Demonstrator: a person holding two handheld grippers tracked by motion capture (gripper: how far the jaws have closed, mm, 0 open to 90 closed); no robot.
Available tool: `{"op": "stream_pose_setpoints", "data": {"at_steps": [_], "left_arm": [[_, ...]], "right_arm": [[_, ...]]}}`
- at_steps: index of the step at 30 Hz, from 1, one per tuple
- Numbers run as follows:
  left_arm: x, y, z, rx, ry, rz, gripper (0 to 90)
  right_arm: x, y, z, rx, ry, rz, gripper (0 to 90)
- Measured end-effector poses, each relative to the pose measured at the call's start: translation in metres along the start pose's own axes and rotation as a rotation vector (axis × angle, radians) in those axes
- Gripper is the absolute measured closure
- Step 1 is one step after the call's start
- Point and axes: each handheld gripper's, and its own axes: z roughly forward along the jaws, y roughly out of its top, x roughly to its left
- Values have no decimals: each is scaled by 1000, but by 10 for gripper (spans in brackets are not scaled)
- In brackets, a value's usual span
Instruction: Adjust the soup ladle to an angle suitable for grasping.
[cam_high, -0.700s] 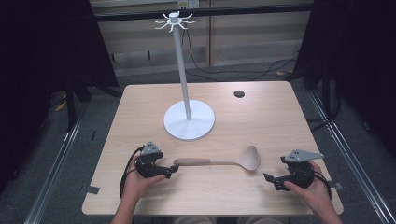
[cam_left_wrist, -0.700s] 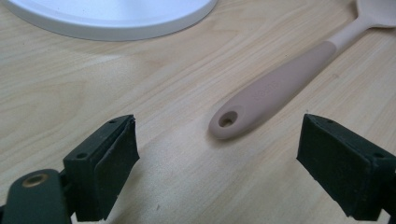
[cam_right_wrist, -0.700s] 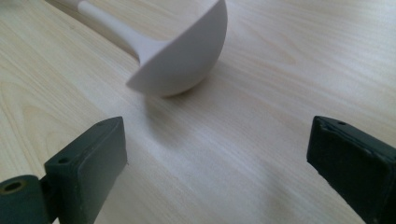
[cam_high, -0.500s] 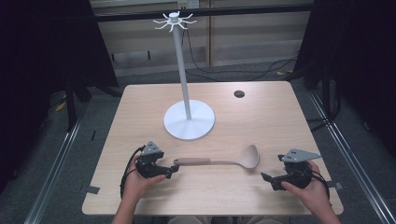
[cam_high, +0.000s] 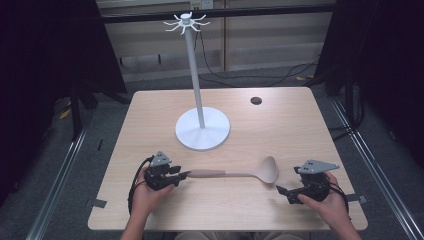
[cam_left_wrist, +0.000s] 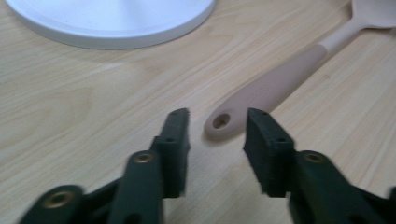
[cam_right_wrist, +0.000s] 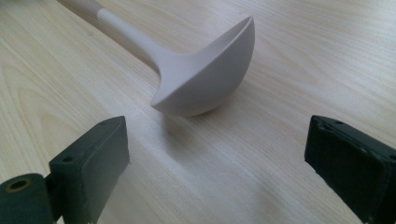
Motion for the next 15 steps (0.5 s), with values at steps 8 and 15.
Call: {"op": "stream_pose_setpoints", "data": {"at_steps": [8,15], "left_arm": [[-3,-3,5,63,-28,-22,900],[-7,-4,15,103,-48,-28,900]], "right_arm": [[1,-2,-2,-7,12,14,45],[2,0,-4,-21,3,14,37]]}}
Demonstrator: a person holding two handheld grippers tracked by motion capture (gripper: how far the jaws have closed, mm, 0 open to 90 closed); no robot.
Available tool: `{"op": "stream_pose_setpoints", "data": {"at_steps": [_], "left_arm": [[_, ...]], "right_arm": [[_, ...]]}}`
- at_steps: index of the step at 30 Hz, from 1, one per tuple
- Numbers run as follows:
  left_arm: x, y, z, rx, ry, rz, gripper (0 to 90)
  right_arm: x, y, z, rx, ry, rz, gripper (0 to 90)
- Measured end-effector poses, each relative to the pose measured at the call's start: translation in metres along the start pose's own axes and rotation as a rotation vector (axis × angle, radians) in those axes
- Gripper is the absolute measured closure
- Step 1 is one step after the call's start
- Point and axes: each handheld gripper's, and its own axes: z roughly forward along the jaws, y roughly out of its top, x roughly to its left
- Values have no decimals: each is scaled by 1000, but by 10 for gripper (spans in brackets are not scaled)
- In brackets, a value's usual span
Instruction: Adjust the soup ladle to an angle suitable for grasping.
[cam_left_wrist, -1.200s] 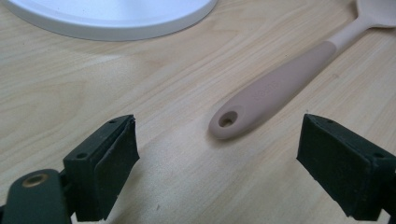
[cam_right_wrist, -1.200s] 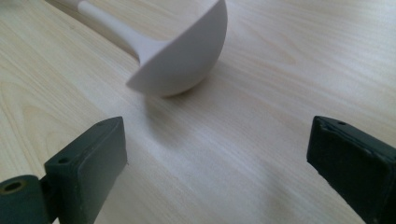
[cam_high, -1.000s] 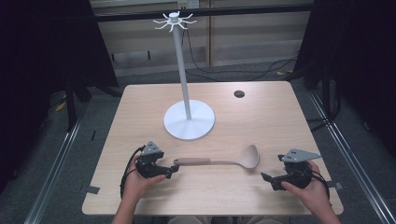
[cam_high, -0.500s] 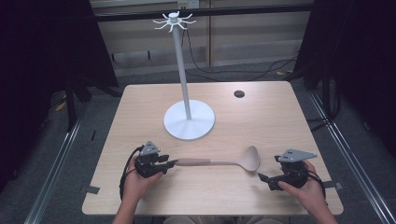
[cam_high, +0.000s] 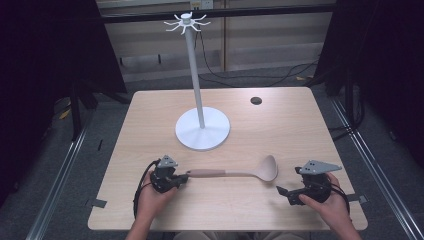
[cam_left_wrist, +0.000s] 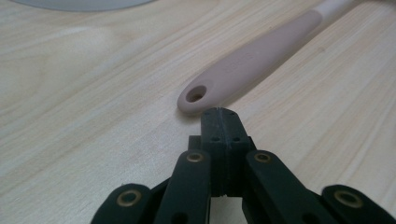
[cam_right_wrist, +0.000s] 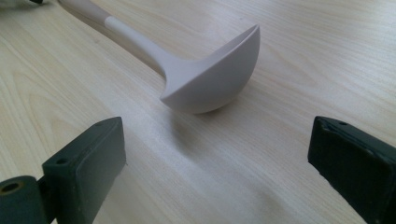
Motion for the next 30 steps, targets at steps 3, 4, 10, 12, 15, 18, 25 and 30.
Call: {"op": "stream_pose_setpoints", "data": {"at_steps": [3,4,10,12,15,18,25,30], "left_arm": [[1,2,4,-15,9,-13,900],[1,3,5,-19,17,-17,900],[5,8,10,-49,37,-51,900],[5,11,12,-56,63,-55,900],[7,17,16,-57,83,-45,900],[11,20,19,-61,84,-52,900],[15,27,25,-61,98,-41,900],[20,34,31,-78,106,-53,900]], "right_arm": [[-1,0,1,5,-5,0,37],[-1,0,1,6,-5,0,37],[-3,-1,1,7,-7,4,36],[-3,-2,0,8,-12,5,36],[-3,-3,-2,10,-18,5,36],[-2,-5,-4,14,-19,11,36],[-2,-6,-4,20,-18,5,36],[-2,-7,-4,20,-12,-2,36]]}}
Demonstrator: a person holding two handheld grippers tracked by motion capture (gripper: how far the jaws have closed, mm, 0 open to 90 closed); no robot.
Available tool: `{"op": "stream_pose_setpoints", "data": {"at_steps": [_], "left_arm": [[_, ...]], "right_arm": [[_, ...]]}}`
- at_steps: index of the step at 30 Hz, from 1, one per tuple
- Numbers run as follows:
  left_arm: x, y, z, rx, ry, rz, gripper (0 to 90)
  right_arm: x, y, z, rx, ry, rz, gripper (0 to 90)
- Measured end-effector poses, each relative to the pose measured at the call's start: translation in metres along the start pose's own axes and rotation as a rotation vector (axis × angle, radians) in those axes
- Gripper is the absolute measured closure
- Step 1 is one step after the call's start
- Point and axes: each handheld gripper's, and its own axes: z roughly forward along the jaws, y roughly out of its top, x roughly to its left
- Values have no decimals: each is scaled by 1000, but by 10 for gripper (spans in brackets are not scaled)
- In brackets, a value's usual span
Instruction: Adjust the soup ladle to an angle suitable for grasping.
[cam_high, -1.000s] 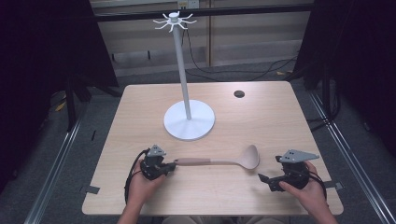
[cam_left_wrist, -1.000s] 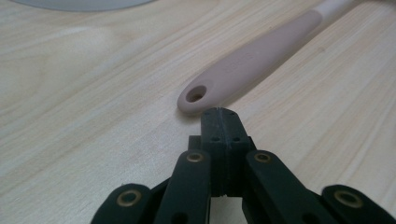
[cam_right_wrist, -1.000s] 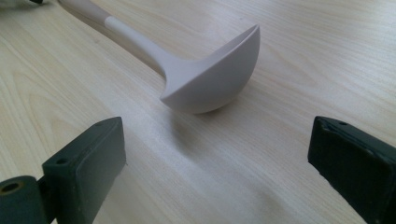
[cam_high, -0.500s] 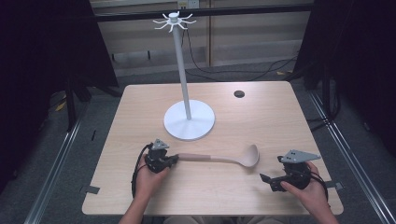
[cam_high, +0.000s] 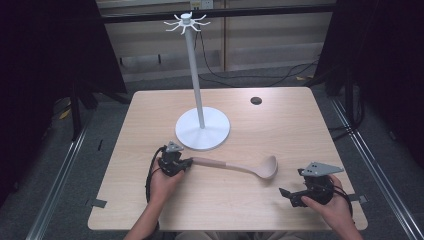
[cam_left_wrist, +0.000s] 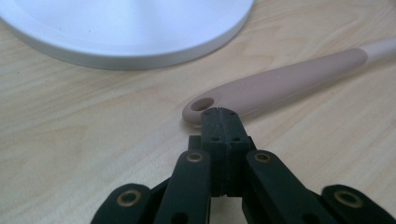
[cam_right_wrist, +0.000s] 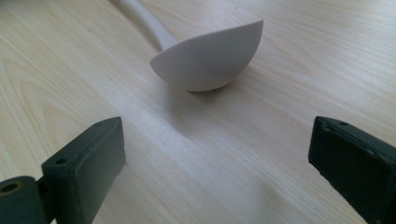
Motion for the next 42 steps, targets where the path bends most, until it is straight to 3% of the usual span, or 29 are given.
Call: {"op": "stream_pose_setpoints", "data": {"at_steps": [21,31,42], "left_arm": [[8,15,18,-25,18,-28,891],[10,12,16,-18,-15,-32,815],[8,10,3,-24,-17,-37,676]], "right_arm": [[-1,1,-1,-10,2,-8,36],[0,3,-5,-22,6,12,37],[2,16,-3,-3,18,7,58]]}}
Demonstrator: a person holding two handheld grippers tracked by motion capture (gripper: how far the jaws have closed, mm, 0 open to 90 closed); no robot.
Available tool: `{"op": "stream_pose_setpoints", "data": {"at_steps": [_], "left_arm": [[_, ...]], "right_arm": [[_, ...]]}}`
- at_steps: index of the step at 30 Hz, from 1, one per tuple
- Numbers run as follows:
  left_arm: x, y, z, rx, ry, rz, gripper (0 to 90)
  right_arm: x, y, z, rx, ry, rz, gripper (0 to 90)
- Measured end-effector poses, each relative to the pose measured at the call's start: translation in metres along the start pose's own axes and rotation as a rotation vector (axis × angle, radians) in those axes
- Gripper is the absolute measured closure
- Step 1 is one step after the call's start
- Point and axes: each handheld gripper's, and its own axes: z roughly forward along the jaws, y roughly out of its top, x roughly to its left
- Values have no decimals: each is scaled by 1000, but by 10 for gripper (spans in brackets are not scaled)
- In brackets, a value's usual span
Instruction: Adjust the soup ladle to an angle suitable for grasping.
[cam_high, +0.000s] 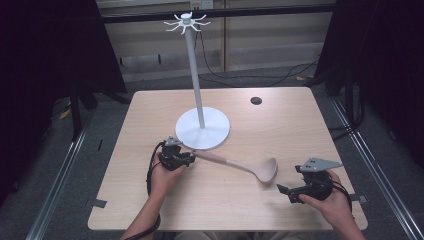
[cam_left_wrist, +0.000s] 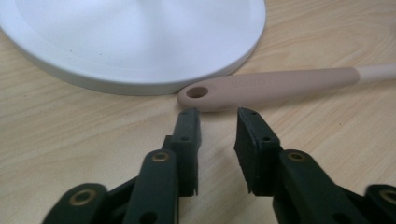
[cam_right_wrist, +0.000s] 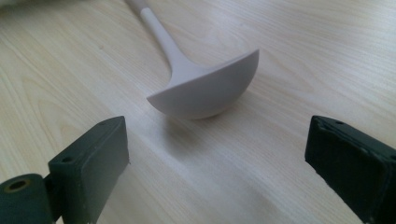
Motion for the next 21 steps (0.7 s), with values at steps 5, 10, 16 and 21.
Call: {"op": "stream_pose_setpoints", "data": {"at_steps": [5,10,16,21], "left_arm": [[-5,-2,-8,-3,-10,9,532],[-10,-3,-13,-1,2,18,414],[-13,-7,-18,-15,-8,26,265],[-13,-11,-20,-28,-21,30,190]], "right_arm": [[1,10,2,4,6,4,64],[4,22,7,17,25,3,72],[7,39,12,28,40,-28,86],[8,47,15,36,48,-32,85]]}}
